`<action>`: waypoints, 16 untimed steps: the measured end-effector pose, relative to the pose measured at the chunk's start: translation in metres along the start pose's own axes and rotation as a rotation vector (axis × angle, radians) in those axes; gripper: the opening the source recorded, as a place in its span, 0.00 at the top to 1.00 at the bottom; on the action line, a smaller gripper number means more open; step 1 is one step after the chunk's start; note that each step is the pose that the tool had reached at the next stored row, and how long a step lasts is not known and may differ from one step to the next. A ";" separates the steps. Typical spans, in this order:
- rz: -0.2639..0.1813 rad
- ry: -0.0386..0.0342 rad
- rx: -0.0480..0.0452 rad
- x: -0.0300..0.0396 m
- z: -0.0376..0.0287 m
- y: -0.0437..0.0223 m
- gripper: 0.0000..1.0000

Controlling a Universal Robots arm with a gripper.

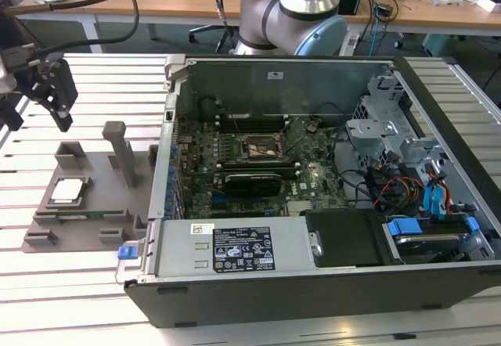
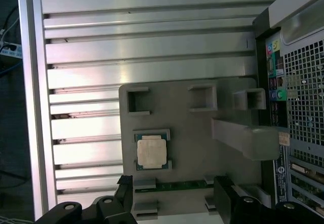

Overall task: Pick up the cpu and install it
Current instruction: 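Pick up the cpu and move it towards the insertion slot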

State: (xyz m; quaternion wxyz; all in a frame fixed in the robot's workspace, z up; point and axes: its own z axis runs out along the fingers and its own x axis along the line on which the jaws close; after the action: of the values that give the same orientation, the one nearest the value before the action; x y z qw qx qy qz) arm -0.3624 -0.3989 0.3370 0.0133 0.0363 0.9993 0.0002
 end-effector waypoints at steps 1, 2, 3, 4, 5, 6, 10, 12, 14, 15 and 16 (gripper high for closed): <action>0.000 0.0000 0.0000 0.0000 0.0002 0.0000 0.26; 0.000 0.0000 0.0000 0.0000 0.0006 0.0000 0.26; 0.000 0.0000 0.0000 0.0000 0.0010 0.0000 0.26; 0.000 0.0000 0.0000 0.0000 0.0013 0.0000 0.26; 0.000 0.0000 -0.0001 0.0000 0.0016 0.0000 0.26; 0.000 0.0000 0.0000 0.0000 0.0018 0.0000 0.26; 0.000 -0.0001 -0.0001 0.0001 0.0035 0.0000 0.26; 0.000 0.0000 0.0000 0.0001 0.0046 0.0000 0.26; 0.000 -0.0001 -0.0001 0.0002 0.0057 0.0000 0.26; 0.000 0.0000 0.0000 0.0002 0.0059 0.0000 0.26; 0.000 0.0000 0.0000 0.0002 0.0062 0.0000 0.26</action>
State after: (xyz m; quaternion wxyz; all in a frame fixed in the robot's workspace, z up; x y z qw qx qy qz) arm -0.3624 -0.3989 0.3308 0.0133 0.0363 0.9993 0.0002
